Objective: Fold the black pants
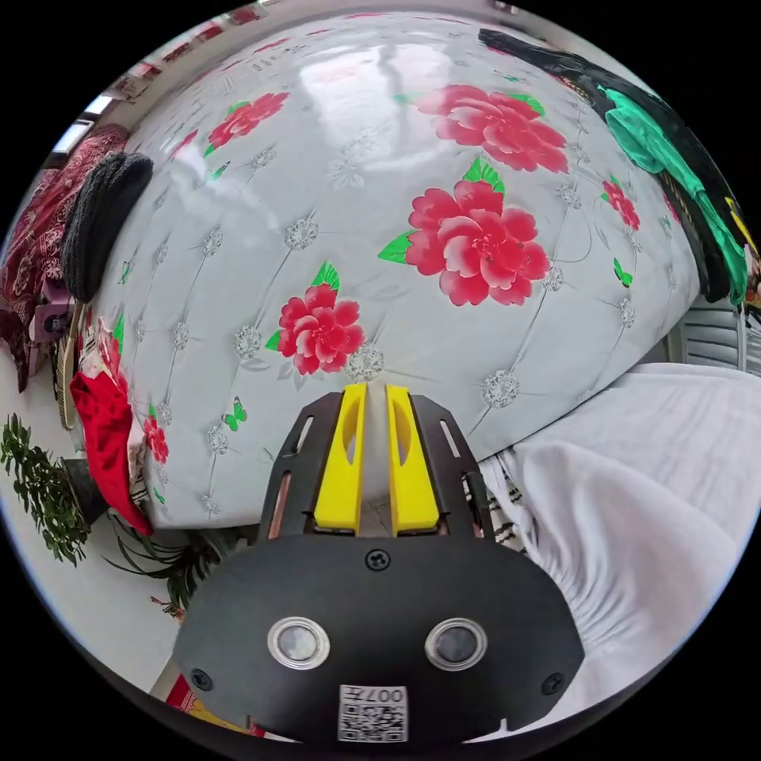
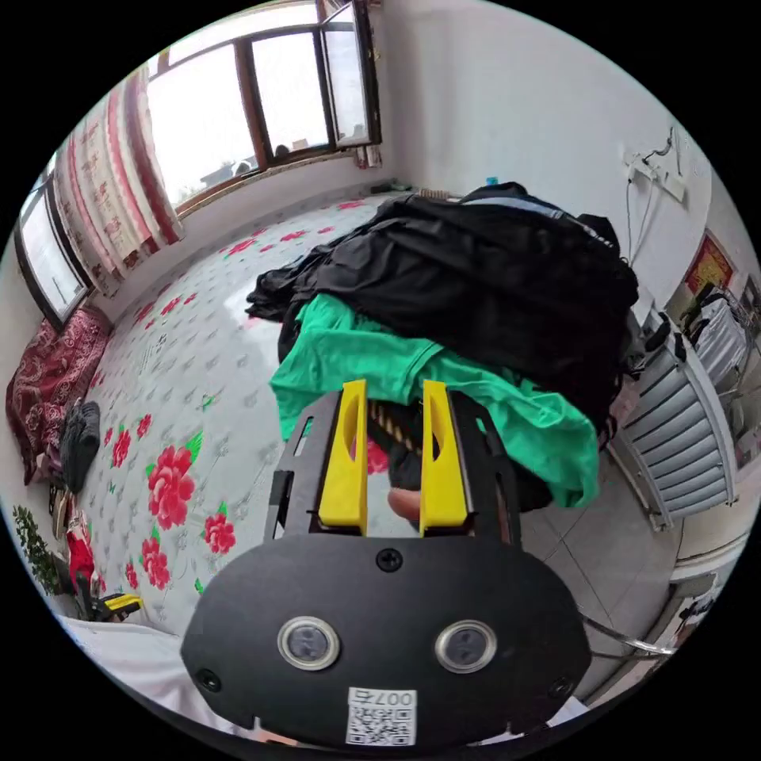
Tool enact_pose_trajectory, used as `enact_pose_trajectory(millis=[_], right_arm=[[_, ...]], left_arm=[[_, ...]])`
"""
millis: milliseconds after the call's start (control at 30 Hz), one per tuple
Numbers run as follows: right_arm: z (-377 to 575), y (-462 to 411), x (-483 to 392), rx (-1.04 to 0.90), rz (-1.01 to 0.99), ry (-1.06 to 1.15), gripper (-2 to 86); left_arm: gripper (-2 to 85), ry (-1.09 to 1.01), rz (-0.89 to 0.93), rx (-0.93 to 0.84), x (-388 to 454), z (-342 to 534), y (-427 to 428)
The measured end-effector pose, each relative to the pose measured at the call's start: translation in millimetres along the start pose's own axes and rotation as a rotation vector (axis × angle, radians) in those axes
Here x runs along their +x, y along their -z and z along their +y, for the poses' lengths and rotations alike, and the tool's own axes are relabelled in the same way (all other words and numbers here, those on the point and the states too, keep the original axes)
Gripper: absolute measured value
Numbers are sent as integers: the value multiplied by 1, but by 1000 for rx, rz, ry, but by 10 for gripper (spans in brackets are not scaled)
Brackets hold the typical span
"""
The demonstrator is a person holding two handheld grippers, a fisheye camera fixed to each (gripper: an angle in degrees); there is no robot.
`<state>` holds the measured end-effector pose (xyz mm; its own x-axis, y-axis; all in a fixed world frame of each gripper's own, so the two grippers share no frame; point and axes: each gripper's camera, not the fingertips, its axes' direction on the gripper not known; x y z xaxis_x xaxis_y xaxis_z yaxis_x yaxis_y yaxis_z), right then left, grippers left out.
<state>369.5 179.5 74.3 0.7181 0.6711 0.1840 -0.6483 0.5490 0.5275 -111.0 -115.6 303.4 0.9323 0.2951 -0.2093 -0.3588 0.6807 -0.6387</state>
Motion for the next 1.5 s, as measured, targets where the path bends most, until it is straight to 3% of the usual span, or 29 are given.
enact_pose_trajectory(millis=[133, 300, 500, 700, 833, 1000, 1067, 1167, 1300, 1500], right_arm=[[-54, 7, 63, 52, 134, -24, 90], [-59, -73, 125, -282, 23, -178, 75], [-13, -45, 133, -105, -124, -325, 21], [39, 48, 21, -3, -331, 79, -1], [79, 94, -95, -6, -649, 300, -2], [142, 115, -287, -242, -1120, 663, -2], [203, 129, -389, -435, -1300, 926, -1], [268, 147, -470, -583, -1290, 1247, 4], [282, 136, -483, -555, -1241, 1231, 19], [263, 44, -430, -593, -1017, 856, 50]], left_arm=[[37, 42, -6, -27, -2, -5, 1], [30, 23, -72, -119, 7, -20, 0], [9, 50, -136, -149, 16, -22, -3], [-7, 106, -147, -61, 17, -1, -4], [-9, 187, -53, -44, -1, 10, -5], [-10, 313, 183, 143, -30, 34, 12], [-10, 384, 277, 231, -46, 52, 20], [-9, 514, 304, 268, -71, 83, 21], [-8, 648, 239, 293, -101, 139, 15], [26, 834, 274, 353, -130, 224, 4]])
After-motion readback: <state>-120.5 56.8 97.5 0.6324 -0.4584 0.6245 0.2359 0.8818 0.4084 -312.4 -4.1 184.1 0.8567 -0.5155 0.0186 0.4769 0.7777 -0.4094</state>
